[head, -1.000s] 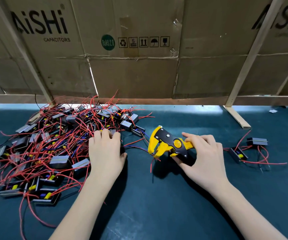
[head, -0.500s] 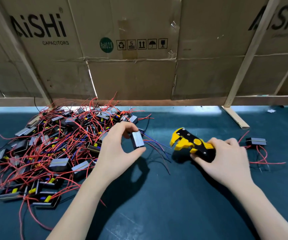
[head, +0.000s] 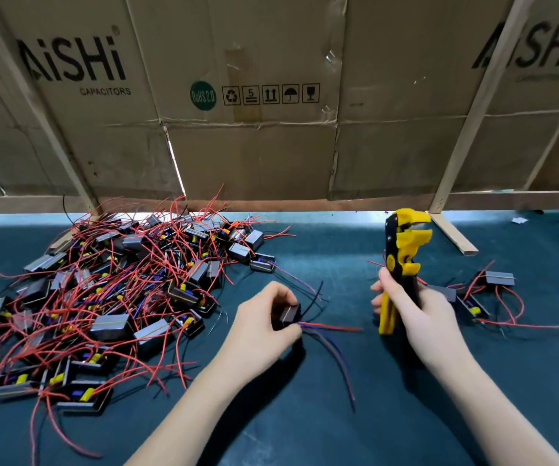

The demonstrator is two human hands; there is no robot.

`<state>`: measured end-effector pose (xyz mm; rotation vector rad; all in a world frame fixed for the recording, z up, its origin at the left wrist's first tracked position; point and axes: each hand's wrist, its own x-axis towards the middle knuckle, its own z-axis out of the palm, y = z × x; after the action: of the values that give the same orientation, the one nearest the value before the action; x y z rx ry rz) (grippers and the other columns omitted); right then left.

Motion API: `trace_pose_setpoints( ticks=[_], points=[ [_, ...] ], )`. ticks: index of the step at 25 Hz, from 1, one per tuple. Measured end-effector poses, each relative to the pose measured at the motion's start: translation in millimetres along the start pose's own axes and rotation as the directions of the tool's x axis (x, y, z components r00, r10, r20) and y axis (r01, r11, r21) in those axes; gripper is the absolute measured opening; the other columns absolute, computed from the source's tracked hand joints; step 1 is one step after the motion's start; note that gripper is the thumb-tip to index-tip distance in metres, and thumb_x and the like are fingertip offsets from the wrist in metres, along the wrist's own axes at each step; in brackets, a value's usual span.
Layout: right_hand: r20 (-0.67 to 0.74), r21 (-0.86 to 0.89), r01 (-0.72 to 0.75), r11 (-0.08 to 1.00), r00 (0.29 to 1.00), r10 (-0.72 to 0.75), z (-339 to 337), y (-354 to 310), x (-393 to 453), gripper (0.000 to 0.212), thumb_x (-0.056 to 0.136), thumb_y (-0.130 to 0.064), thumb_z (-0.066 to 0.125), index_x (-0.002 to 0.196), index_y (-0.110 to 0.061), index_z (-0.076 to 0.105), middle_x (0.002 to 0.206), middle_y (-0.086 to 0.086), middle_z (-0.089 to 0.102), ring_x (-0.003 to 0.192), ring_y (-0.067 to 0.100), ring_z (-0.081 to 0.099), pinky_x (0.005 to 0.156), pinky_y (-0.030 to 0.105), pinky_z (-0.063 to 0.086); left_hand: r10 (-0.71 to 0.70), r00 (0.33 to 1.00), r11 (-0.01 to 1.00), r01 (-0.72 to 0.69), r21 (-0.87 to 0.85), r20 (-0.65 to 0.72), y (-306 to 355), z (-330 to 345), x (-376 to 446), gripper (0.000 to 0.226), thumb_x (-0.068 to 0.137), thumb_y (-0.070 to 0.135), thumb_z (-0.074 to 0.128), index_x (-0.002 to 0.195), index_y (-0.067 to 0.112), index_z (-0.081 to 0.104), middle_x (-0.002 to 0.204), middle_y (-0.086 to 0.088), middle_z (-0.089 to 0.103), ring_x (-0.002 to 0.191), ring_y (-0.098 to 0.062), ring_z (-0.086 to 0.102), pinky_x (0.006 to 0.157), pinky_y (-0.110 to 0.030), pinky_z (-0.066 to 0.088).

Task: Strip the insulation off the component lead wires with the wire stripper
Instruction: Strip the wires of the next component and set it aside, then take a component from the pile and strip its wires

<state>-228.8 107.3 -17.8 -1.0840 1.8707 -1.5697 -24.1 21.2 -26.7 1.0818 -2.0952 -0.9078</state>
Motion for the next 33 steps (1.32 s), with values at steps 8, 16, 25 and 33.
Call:
trace_pose_setpoints(
  ticks=[8, 16, 25, 33],
  points=[
    [0.231, -0.048, -0.152, 0.987, 0.96, 0.159, -7.6, 2.8, 0.4, 0.023, 0.069, -0.03, 0.072, 0.085, -0.014, 0.071, 0.09, 0.0, 0.075, 0.075, 0.011, 0.069, 0.076, 0.029, 0.048, 0.169, 0.976, 0.928, -0.11, 0.357, -0.139, 0.5, -1.6, 0.9, 0.029, 0.08, 0.041, 0.074, 0.098, 0.02, 0.065, 0.1, 0.01, 0.065, 0.104, -0.012, 0.053, 0.092, -0.026, 0.039],
    [0.232, -0.125, 0.135, 0.983, 0.967, -0.103, 22.3, -19.3, -35.9, 0.044, 0.057, -0.055, 0.063, 0.074, -0.014, 0.065, 0.062, 0.006, 0.059, 0.058, 0.007, 0.047, 0.06, 0.029, 0.04, 0.183, 0.982, 0.943, -0.191, -0.273, -0.054, 39.7, 7.9, -16.2, 0.041, 0.075, 0.062, 0.06, 0.102, 0.033, 0.069, 0.073, 0.012, 0.051, 0.069, 0.0, 0.047, 0.067, -0.014, 0.034],
    [0.575, -0.08, 0.015, 0.997, 0.817, 0.034, 27.0, -32.2, -49.8, 0.069, 0.048, -0.049, 0.075, 0.113, -0.042, 0.054, 0.103, -0.026, 0.068, 0.095, -0.003, 0.064, 0.083, 0.017, 0.05, 0.023, 0.999, 0.8, -0.033, -0.6, -0.025, 26.4, 7.7, -3.7, 0.038, 0.08, 0.058, 0.055, 0.079, 0.02, 0.062, 0.061, 0.004, 0.042, 0.056, -0.009, 0.037, 0.057, -0.025, 0.032],
    [0.562, 0.371, -0.452, 0.812, 0.805, 0.191, 8.7, -20.9, -28.4, 0.071, 0.037, -0.01, 0.062, 0.107, 0.0, 0.064, 0.097, 0.013, 0.07, 0.078, 0.02, 0.062, 0.077, 0.032, 0.047, 0.302, 0.952, 0.952, -0.303, -0.034, -0.046, 5.7, 7.7, 1.0, 0.025, 0.093, 0.044, 0.053, 0.112, 0.031, 0.064, 0.099, 0.017, 0.064, 0.098, -0.002, 0.058, 0.086, -0.015, 0.04]
  ],
)
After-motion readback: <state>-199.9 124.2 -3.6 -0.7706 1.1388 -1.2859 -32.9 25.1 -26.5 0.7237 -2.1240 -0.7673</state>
